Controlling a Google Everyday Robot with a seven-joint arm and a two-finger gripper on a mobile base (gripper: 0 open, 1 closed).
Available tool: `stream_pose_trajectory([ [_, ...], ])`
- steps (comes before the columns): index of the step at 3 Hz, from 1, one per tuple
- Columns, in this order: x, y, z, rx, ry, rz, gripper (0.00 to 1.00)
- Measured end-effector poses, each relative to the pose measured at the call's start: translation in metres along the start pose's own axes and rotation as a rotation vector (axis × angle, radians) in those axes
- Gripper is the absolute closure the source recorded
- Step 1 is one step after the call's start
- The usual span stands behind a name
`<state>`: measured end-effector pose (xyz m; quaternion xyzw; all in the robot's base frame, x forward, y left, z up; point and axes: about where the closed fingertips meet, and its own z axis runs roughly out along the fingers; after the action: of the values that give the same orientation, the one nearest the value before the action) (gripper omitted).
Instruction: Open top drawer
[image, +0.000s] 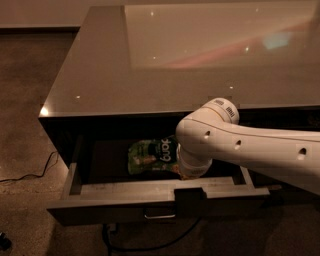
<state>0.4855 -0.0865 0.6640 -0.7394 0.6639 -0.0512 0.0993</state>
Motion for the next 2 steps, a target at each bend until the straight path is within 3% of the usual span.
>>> stream_pose_trajectory([
  [1,0.001,0.042,-0.006,-0.092,0.038,-0.066,1.00],
  [2,0.002,0.060,-0.008,-0.141,0.059,-0.096,1.00],
])
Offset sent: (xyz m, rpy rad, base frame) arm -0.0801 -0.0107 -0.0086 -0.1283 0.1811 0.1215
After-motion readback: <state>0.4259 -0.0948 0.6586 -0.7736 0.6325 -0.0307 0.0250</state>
